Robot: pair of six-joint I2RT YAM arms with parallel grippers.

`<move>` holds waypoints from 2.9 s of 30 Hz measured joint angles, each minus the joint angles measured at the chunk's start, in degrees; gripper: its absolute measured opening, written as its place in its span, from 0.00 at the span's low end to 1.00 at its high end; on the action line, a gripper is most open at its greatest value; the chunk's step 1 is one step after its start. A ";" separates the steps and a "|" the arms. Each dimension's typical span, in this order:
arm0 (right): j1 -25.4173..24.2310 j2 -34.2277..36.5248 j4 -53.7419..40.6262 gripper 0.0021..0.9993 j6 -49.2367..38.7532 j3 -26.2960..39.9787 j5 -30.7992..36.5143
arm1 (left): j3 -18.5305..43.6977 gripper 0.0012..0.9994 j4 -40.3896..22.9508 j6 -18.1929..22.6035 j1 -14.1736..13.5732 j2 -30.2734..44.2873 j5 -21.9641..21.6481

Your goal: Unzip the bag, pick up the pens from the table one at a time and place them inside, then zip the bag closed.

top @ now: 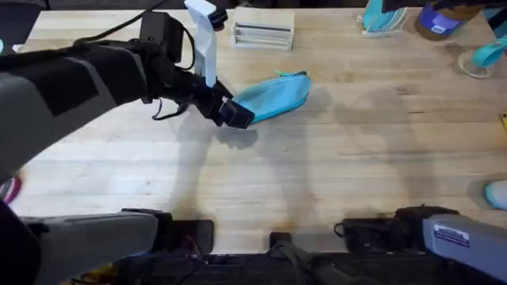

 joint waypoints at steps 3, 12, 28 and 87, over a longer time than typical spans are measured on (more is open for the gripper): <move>0.00 0.00 0.00 1.00 0.02 0.00 0.01 | 0.00 1.00 -0.10 0.02 0.00 0.00 -0.07; 0.00 0.00 0.00 1.00 0.02 0.00 0.00 | 0.00 0.05 1.01 -0.13 0.28 0.00 -1.01; 1.73 4.60 2.74 1.00 0.64 0.22 -9.70 | 0.00 0.04 1.00 -0.18 0.28 0.00 -1.07; 17.73 36.76 6.40 0.30 0.15 0.22 -17.67 | 0.00 0.04 -0.10 -0.18 0.26 0.00 -0.90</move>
